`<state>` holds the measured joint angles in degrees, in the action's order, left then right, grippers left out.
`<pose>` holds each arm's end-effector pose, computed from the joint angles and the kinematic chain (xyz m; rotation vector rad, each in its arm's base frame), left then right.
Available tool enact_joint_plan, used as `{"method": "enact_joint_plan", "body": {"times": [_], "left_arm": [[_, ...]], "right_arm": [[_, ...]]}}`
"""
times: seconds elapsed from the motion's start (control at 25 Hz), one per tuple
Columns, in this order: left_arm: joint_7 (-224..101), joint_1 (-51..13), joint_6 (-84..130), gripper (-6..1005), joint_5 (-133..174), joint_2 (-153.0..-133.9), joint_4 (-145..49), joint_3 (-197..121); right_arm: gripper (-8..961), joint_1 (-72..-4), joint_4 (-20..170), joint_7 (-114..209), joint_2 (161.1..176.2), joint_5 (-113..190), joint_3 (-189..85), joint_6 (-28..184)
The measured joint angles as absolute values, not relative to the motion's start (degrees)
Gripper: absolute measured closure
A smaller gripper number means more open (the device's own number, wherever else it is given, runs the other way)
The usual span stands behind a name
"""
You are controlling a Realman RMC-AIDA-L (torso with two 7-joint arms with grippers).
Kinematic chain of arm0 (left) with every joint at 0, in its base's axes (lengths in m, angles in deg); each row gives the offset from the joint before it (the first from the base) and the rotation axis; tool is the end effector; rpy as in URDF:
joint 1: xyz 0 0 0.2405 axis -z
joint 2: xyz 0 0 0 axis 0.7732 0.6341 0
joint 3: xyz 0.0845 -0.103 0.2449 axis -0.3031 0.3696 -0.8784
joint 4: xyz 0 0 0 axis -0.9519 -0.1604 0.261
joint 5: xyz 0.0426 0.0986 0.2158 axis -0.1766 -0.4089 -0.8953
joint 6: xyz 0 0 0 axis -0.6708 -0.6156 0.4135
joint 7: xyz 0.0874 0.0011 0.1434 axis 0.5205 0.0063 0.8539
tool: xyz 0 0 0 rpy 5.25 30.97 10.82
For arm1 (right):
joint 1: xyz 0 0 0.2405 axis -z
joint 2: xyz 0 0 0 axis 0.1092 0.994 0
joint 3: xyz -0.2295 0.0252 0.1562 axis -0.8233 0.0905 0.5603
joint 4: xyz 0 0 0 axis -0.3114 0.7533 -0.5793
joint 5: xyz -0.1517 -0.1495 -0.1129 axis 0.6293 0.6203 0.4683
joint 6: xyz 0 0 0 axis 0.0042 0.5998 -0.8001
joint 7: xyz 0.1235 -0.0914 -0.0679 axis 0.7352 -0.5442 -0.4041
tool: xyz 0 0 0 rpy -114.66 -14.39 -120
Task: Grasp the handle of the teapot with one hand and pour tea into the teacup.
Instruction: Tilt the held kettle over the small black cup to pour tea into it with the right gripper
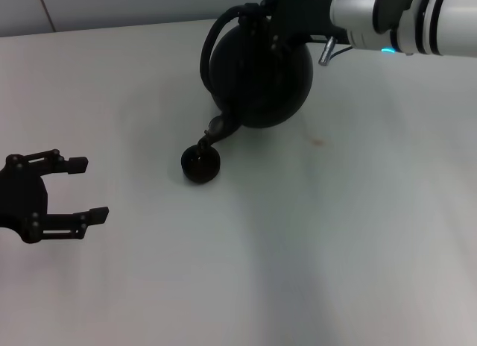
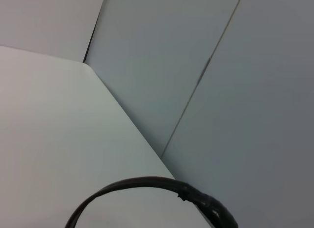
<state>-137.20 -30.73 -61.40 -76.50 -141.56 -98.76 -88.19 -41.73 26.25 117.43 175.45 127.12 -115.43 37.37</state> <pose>-0.3131 0.3432 0.0191 -2.8320 -0.3090 -0.4192 0.1874 0.4846 -0.0423 -2.4406 -0.0568 0.2706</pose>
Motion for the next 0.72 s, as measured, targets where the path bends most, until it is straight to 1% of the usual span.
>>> {"method": "enact_joint_plan", "body": {"times": [0.72], "left_arm": [[-137.2, -31.05, -61.4, 139, -76.5, -141.29, -98.76, -88.2]], "right_arm": [[830, -41.78, 26.18, 117.44, 175.45, 127.12, -118.05, 39.35]]}}
